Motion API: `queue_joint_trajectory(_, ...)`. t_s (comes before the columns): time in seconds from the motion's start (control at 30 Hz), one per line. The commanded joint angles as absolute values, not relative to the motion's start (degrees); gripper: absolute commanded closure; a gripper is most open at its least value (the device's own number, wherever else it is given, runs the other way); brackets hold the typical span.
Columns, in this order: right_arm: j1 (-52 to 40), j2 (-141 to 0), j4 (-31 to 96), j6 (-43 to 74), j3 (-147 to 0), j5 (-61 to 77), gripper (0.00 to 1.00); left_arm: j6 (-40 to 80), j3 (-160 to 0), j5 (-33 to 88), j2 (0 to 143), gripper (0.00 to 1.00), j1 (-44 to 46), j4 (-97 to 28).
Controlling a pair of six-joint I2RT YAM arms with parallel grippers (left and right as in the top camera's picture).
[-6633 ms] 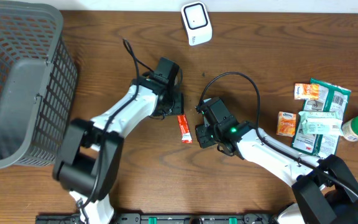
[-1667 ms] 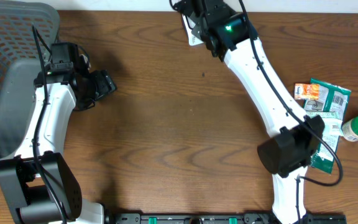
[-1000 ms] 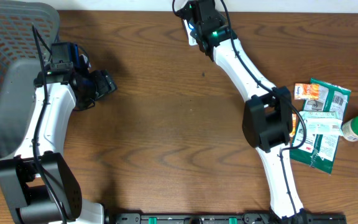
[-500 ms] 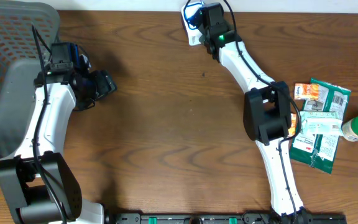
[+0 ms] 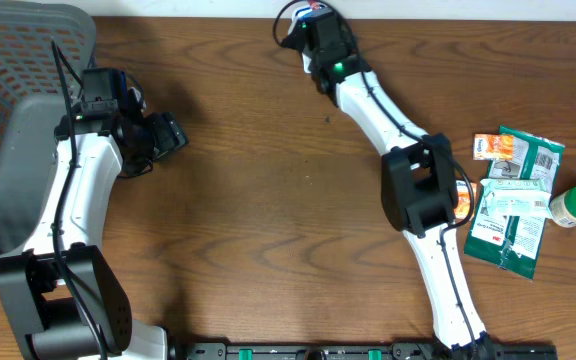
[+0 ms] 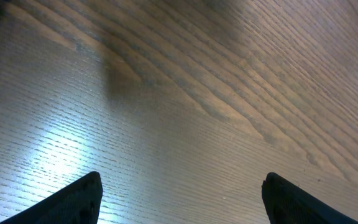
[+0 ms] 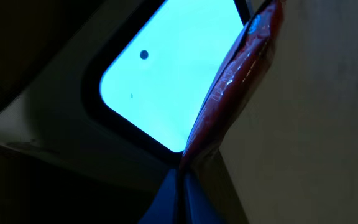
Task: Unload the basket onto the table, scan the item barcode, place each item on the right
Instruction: 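Hold the red sachet under the white scanner with the right gripper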
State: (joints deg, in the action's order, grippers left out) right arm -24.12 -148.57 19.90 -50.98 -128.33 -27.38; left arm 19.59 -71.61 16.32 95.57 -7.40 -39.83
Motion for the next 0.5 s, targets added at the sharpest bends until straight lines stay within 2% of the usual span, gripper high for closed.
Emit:
queue_joint_trajectory(0.0,-25.5,-148.6,20.0,-57.4,-129.4,-31.3,0.99,19.9,-71.5,15.3,95.4,0.17,-8.2,-39.9)
queue_joint_trajectory(0.47,-25.9,-146.5,26.3,-57.4,-129.4,-31.5,0.99,19.9,-71.5,15.3,95.4,0.17,-8.2,-39.9)
